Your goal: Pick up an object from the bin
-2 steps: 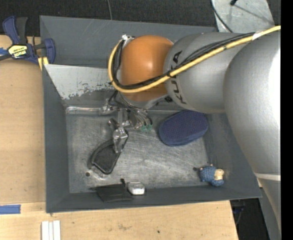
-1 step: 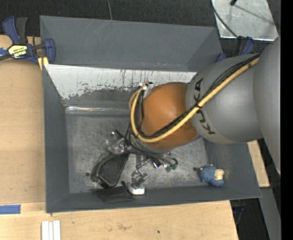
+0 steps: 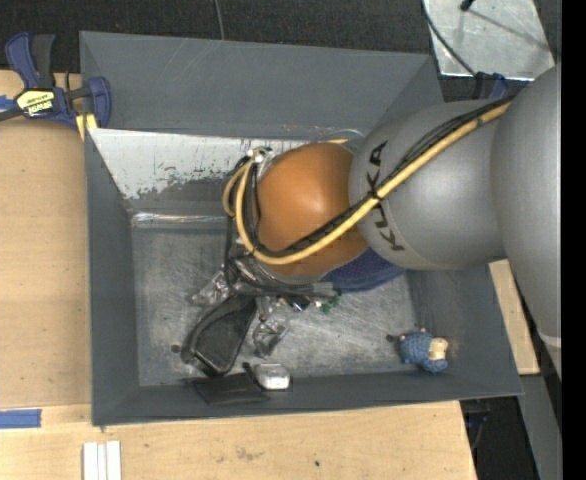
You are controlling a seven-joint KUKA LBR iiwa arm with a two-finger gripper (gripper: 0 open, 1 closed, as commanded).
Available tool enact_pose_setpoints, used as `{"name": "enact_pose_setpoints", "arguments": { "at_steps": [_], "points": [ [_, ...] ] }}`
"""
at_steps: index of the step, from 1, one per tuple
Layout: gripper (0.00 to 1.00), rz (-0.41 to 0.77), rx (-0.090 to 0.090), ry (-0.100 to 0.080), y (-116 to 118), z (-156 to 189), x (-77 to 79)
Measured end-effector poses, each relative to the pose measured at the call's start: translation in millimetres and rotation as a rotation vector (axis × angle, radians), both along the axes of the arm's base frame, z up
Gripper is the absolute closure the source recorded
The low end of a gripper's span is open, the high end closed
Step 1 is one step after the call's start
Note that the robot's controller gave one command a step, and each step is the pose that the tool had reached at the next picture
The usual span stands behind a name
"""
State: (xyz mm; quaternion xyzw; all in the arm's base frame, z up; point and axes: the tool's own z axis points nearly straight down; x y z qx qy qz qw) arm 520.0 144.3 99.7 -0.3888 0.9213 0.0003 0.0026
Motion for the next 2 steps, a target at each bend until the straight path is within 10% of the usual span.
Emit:
{"name": "enact_pose_setpoints", "arguments": {
  "at_steps": [1,2],
  "points": [
    [1.0,-0.005,0.004,-0.008,0,1,2.2],
    [1.0,0.348,-0.003,0.0,-48,166,-6.6]
  ]
}}
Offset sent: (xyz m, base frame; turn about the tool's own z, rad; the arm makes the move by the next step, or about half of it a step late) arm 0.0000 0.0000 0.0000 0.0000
